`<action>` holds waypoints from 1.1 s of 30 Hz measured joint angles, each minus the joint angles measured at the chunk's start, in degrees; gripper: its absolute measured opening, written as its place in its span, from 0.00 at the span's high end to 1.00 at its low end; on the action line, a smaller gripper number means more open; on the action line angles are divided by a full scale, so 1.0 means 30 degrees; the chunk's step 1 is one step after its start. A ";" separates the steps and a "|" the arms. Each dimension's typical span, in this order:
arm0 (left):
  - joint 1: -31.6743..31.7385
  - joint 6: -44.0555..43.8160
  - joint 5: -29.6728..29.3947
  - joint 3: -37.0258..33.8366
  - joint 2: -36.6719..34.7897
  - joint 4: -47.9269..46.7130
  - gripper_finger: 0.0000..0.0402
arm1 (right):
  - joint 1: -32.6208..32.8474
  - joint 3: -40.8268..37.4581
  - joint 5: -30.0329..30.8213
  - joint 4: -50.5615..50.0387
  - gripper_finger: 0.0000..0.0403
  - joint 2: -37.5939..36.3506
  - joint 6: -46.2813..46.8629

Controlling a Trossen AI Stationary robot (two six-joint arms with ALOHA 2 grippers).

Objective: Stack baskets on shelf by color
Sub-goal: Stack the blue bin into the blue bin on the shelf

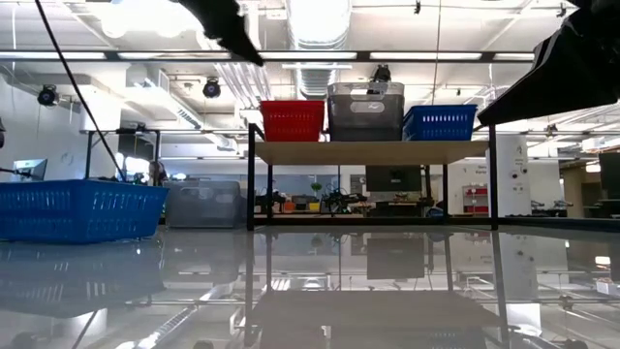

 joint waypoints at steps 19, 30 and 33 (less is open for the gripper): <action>-1.1640 -2.4264 -0.1368 -0.6427 0.0009 -0.8606 0.66 | -0.0044 -0.0529 0.1060 0.0966 0.86 0.0000 -0.0140; -0.9907 -2.3237 -0.1325 -1.0382 0.2412 -0.2875 0.66 | -0.0044 -0.0548 0.1700 0.1048 0.86 0.0000 -0.0553; -0.9321 -1.9556 -0.1448 -1.0147 0.3631 0.1288 0.66 | -0.0044 -0.0548 0.2015 0.1216 0.86 0.0000 -0.0580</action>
